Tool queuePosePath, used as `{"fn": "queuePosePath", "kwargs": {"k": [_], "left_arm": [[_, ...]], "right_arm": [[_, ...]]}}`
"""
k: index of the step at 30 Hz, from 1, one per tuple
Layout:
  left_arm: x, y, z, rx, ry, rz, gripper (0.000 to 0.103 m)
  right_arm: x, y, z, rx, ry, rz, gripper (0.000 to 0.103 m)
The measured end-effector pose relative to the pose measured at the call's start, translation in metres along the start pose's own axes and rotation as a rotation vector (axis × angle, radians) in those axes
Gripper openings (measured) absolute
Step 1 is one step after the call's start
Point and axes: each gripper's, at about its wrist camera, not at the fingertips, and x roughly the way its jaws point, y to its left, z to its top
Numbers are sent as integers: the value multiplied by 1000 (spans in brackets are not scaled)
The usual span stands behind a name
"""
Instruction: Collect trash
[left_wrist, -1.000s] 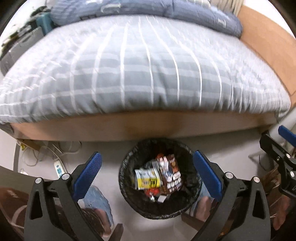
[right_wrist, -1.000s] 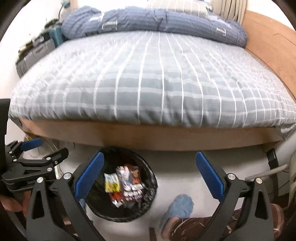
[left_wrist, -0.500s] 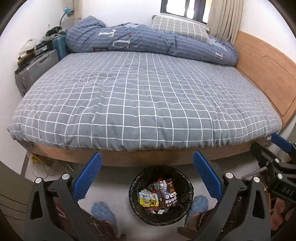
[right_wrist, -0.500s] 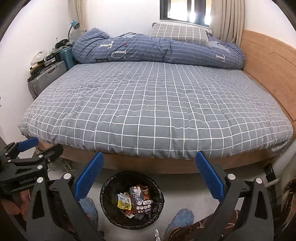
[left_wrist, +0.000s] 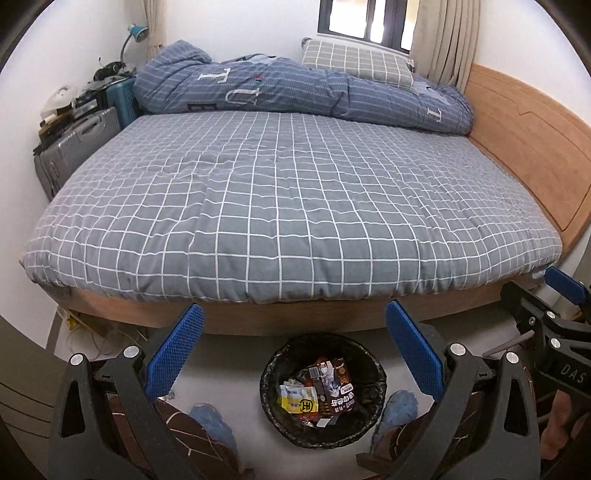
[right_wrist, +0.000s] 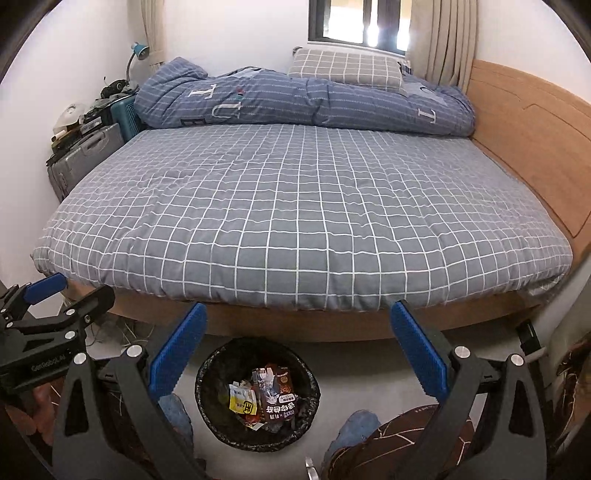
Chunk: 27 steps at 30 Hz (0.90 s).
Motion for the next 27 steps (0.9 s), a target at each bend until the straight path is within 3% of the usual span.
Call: {"fn": "queuePosePath", "kwargs": {"k": [27], "left_arm": [[1,2,-1,10,-4,1,97]], "right_arm": [[9,1,-2,0,-16,-2,96]]}}
